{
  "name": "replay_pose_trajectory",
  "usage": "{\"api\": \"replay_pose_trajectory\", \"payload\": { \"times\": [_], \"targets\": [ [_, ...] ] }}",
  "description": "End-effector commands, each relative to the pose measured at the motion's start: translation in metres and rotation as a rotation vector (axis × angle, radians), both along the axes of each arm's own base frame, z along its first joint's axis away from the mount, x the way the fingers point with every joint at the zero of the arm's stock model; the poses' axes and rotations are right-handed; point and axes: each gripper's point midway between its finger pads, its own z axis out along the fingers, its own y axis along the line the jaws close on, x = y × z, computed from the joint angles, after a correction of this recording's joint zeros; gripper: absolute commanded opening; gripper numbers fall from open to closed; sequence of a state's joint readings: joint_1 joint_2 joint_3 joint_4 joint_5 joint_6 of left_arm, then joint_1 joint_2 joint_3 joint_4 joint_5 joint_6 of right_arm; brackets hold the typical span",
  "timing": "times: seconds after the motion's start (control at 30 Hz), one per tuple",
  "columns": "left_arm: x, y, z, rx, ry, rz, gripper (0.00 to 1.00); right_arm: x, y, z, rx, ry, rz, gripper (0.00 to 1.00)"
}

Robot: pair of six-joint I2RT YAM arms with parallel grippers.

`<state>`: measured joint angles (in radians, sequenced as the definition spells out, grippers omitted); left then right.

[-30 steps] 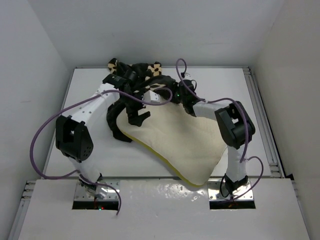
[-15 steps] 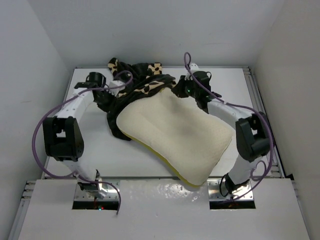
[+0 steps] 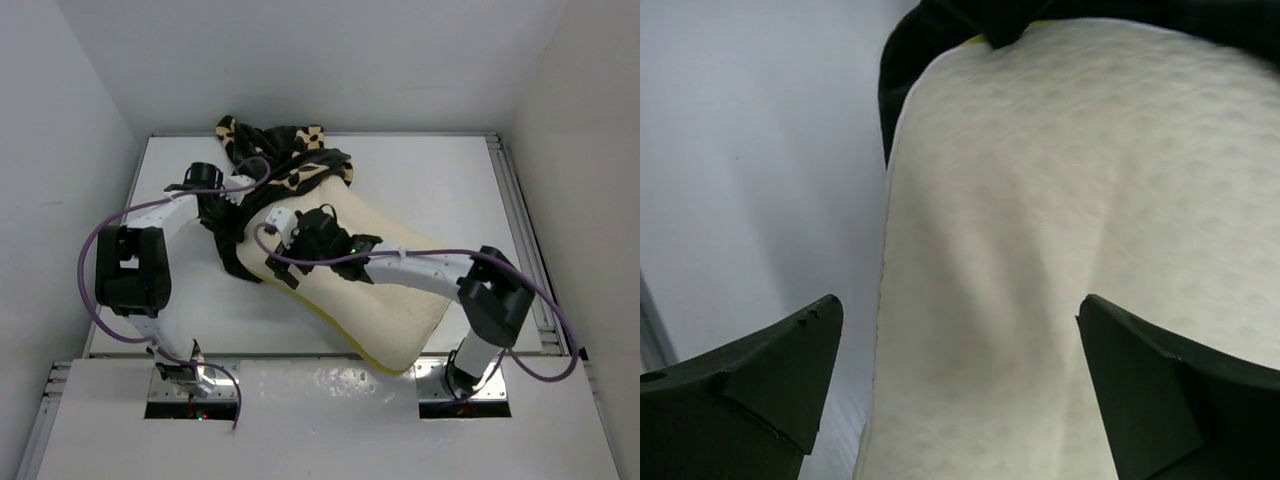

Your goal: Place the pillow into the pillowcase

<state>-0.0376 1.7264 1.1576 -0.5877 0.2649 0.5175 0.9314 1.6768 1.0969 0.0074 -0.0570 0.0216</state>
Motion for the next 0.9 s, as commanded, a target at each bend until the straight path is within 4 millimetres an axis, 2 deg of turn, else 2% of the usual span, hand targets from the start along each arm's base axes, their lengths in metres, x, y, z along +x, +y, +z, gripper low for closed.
{"api": "replay_pose_trajectory", "payload": {
  "times": [0.0, 0.03, 0.07, 0.1, 0.13, 0.17, 0.2, 0.23, 0.27, 0.3, 0.33, 0.37, 0.4, 0.43, 0.47, 0.5, 0.57, 0.63, 0.67, 0.7, 0.73, 0.8, 0.83, 0.87],
  "targets": [
    [0.019, 0.011, 0.015, -0.022, -0.091, 0.043, 0.61, 0.019, 0.008, -0.018, -0.072, -0.109, 0.009, 0.99],
    [0.017, 0.007, 0.021, -0.038, -0.095, 0.030, 0.61, 0.018, 0.019, -0.018, -0.069, -0.116, 0.028, 0.99],
    [0.011, 0.011, 0.025, -0.072, -0.074, 0.035, 0.61, 0.020, 0.022, -0.037, -0.101, -0.097, 0.024, 0.99],
    [0.009, 0.010, 0.030, -0.092, -0.071, 0.027, 0.61, 0.023, 0.023, -0.046, -0.118, -0.085, 0.011, 0.99],
    [0.005, 0.010, 0.035, -0.116, -0.068, 0.024, 0.62, 0.032, 0.028, -0.045, -0.115, -0.091, -0.015, 0.99],
    [-0.002, 0.007, 0.038, -0.143, -0.050, 0.010, 0.62, 0.036, 0.029, -0.049, -0.128, -0.094, -0.034, 0.99],
    [-0.004, 0.013, 0.039, -0.145, -0.043, 0.028, 0.63, 0.040, 0.023, -0.070, -0.186, -0.079, -0.069, 0.99],
    [-0.006, 0.016, 0.042, -0.144, -0.047, 0.033, 0.63, 0.045, 0.025, -0.070, -0.192, -0.078, -0.092, 0.99],
    [-0.008, 0.022, 0.038, -0.124, -0.041, 0.052, 0.64, 0.048, 0.021, -0.083, -0.220, -0.051, -0.116, 0.95],
    [-0.007, 0.027, 0.035, -0.102, -0.044, 0.074, 0.64, 0.047, 0.016, -0.087, -0.248, -0.006, -0.119, 0.80],
    [-0.001, 0.035, 0.029, -0.061, -0.061, 0.102, 0.64, 0.044, 0.012, -0.093, -0.243, 0.043, -0.139, 0.40],
    [0.000, 0.036, 0.022, -0.048, -0.056, 0.109, 0.64, 0.042, 0.011, -0.095, -0.221, 0.087, -0.159, 0.27],
    [0.002, 0.038, 0.010, -0.034, -0.036, 0.116, 0.64, 0.036, 0.006, -0.094, -0.185, 0.134, -0.142, 0.18],
    [0.008, 0.036, 0.005, -0.018, -0.042, 0.108, 0.65, 0.039, 0.010, -0.086, -0.126, 0.126, -0.151, 0.02],
    [0.013, 0.033, 0.003, -0.021, -0.040, 0.096, 0.64, 0.034, 0.003, -0.082, -0.103, 0.115, -0.152, 0.00],
    [0.015, 0.029, -0.008, -0.023, -0.016, 0.085, 0.65, 0.035, 0.003, -0.076, -0.072, 0.099, -0.146, 0.00],
    [0.019, 0.012, -0.013, -0.056, -0.012, 0.040, 0.65, 0.040, 0.008, -0.061, -0.015, 0.048, -0.133, 0.00],
    [0.023, 0.010, -0.023, -0.041, -0.007, 0.034, 0.65, 0.042, 0.014, -0.052, 0.021, 0.054, -0.115, 0.00],
    [0.024, 0.002, -0.028, -0.020, -0.006, 0.010, 0.63, 0.044, 0.016, -0.050, 0.025, 0.060, -0.114, 0.00],
    [0.025, 0.005, -0.037, -0.001, 0.001, 0.018, 0.58, 0.049, 0.019, -0.044, 0.042, 0.063, -0.120, 0.00],
    [0.025, 0.013, -0.046, 0.024, 0.018, 0.036, 0.36, 0.053, 0.018, -0.043, 0.057, 0.076, -0.138, 0.00],
    [0.020, 0.015, -0.048, 0.009, 0.054, 0.030, 0.18, 0.059, 0.013, -0.041, 0.081, 0.093, -0.173, 0.00],
    [0.018, 0.017, -0.045, -0.045, 0.067, 0.033, 0.00, 0.064, 0.012, -0.036, 0.119, 0.112, -0.206, 0.00],
    [0.016, 0.016, -0.037, -0.070, 0.069, 0.030, 0.00, 0.072, 0.000, -0.039, 0.131, 0.127, -0.252, 0.00]
  ]
}}
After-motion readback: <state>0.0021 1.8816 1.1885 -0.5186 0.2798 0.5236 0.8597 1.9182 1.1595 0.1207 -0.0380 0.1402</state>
